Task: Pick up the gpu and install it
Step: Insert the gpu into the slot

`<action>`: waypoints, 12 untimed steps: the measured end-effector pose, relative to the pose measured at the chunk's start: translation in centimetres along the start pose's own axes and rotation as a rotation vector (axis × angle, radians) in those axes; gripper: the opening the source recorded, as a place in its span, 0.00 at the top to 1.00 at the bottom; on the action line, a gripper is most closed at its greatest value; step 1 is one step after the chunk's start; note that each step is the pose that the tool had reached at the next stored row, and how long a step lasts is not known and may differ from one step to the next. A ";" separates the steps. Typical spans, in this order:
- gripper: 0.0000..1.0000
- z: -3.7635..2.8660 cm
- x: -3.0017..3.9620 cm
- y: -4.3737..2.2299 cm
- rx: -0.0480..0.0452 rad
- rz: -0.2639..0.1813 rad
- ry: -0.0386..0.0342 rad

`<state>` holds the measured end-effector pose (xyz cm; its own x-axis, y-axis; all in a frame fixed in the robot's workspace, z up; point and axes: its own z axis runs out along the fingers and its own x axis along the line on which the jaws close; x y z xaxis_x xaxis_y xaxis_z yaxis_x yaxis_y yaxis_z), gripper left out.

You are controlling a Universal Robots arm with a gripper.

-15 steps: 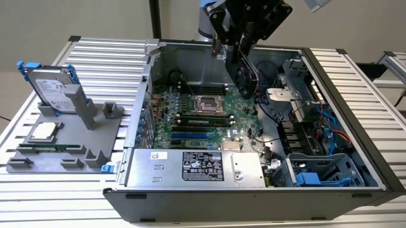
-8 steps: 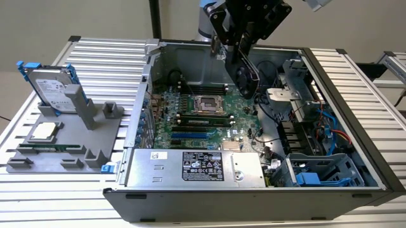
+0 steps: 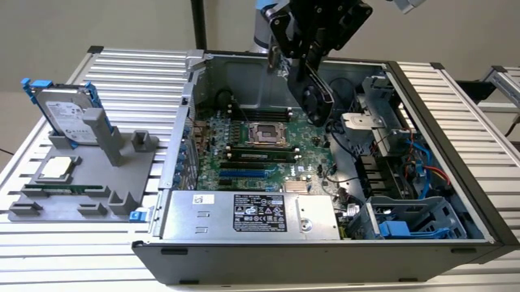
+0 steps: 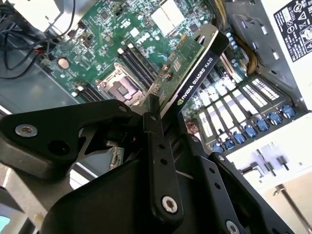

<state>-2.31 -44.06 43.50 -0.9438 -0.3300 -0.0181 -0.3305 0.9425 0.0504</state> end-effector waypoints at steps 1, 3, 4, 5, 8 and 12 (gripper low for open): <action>1.00 0.00 0.00 0.00 -0.0001 -0.006 0.0004; 1.00 0.00 0.00 0.00 -0.0004 -0.019 0.0010; 1.00 0.01 0.00 0.00 -0.0006 -0.025 0.0012; 1.00 0.01 0.00 0.00 -0.0007 -0.031 0.0015; 1.00 0.00 0.00 0.00 -0.0010 -0.050 0.0025; 1.00 0.00 0.00 0.00 -0.0015 -0.073 0.0036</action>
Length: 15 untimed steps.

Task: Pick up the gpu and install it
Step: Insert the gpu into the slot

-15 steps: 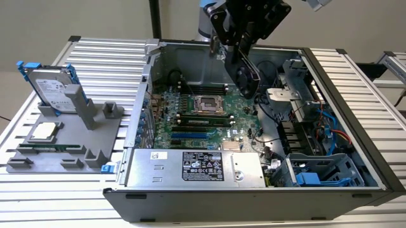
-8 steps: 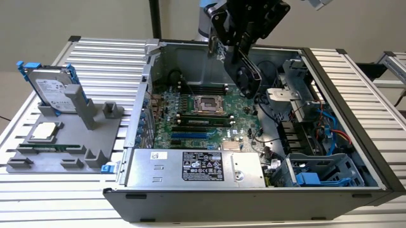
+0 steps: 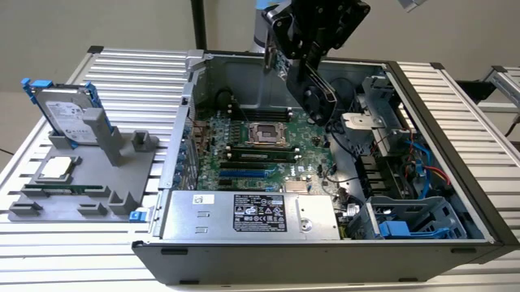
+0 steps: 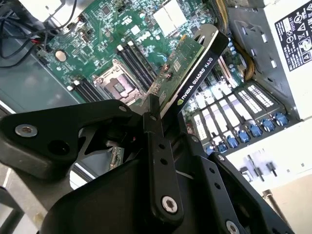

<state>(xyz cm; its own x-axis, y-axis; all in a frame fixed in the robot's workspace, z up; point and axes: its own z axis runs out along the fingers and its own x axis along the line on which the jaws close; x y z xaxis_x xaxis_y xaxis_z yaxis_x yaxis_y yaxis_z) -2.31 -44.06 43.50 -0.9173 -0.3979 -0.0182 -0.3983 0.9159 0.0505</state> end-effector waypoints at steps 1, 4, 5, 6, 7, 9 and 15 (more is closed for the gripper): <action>1.00 0.00 0.00 0.00 -0.0001 -0.006 0.0004; 1.00 -0.01 0.00 0.00 -0.0003 -0.024 0.0013; 1.00 -0.01 0.00 0.00 -0.0004 -0.029 0.0016; 1.00 -0.01 0.00 0.00 -0.0005 -0.035 0.0019; 1.00 -0.01 0.00 0.00 -0.0007 -0.041 0.0021; 1.00 -0.01 0.00 0.00 -0.0008 -0.050 0.0026; 1.00 0.00 0.00 0.00 -0.0011 -0.061 0.0031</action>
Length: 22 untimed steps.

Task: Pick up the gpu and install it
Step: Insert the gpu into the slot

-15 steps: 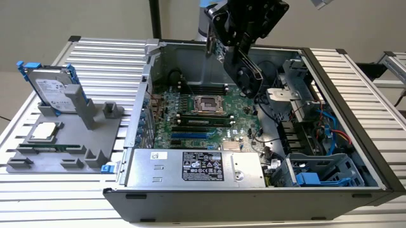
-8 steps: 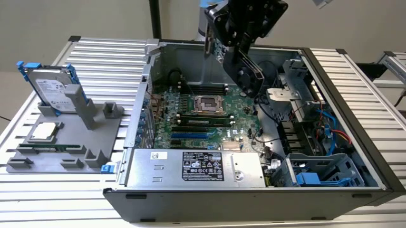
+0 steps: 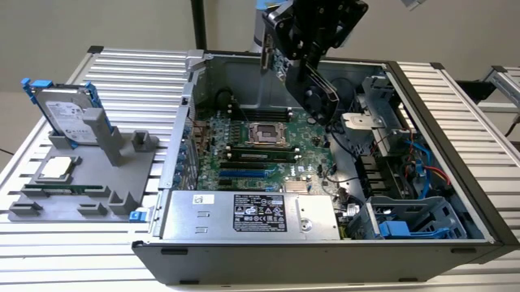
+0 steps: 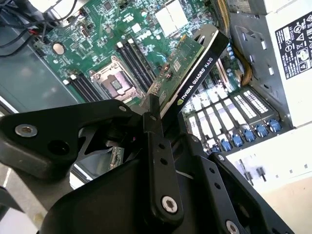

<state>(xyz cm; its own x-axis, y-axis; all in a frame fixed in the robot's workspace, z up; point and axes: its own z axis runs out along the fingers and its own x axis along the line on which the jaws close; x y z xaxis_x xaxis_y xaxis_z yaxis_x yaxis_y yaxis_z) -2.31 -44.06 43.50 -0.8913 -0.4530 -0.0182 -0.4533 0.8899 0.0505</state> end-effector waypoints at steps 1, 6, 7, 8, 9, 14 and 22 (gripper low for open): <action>1.00 0.00 0.00 0.00 -0.0001 -0.007 0.0004; 1.00 0.00 0.00 0.00 -0.0010 -0.053 0.0026; 1.00 0.00 0.00 0.00 -0.0011 -0.061 0.0030; 1.00 0.00 0.00 0.00 -0.0012 -0.068 0.0033; 1.00 0.00 0.00 0.00 -0.0013 -0.075 0.0038; 1.00 0.00 0.00 0.00 -0.0020 -0.107 0.0053; 1.00 -0.05 0.00 0.00 -0.0027 -0.150 0.0076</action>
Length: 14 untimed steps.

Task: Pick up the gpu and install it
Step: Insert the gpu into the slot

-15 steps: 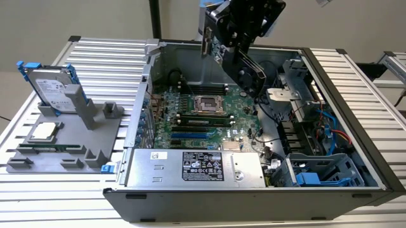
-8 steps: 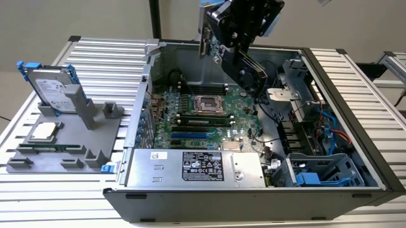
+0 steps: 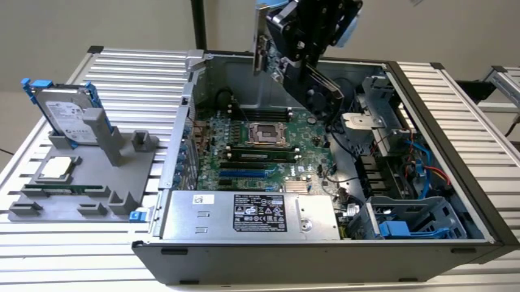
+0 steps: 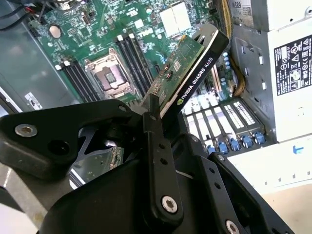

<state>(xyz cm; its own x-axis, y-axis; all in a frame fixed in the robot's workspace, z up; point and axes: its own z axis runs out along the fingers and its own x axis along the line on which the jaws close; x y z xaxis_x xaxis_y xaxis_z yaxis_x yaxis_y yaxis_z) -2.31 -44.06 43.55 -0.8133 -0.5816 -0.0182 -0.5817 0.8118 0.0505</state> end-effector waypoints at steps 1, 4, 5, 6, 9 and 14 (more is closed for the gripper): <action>1.00 0.00 0.00 0.00 -0.0001 -0.006 0.0003; 1.00 -0.02 0.00 0.00 -0.0004 -0.024 0.0012; 1.00 -0.02 0.00 0.00 -0.0006 -0.030 0.0015; 1.00 -0.02 0.00 0.00 -0.0007 -0.036 0.0018; 1.00 -0.03 0.00 0.00 -0.0010 -0.054 0.0027; 1.00 -0.05 0.00 0.00 -0.0015 -0.085 0.0044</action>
<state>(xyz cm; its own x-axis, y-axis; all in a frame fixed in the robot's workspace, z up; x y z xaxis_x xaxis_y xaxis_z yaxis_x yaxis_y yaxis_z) -2.31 -44.06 43.61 -0.7608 -0.6487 -0.0181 -0.6487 0.7594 0.0504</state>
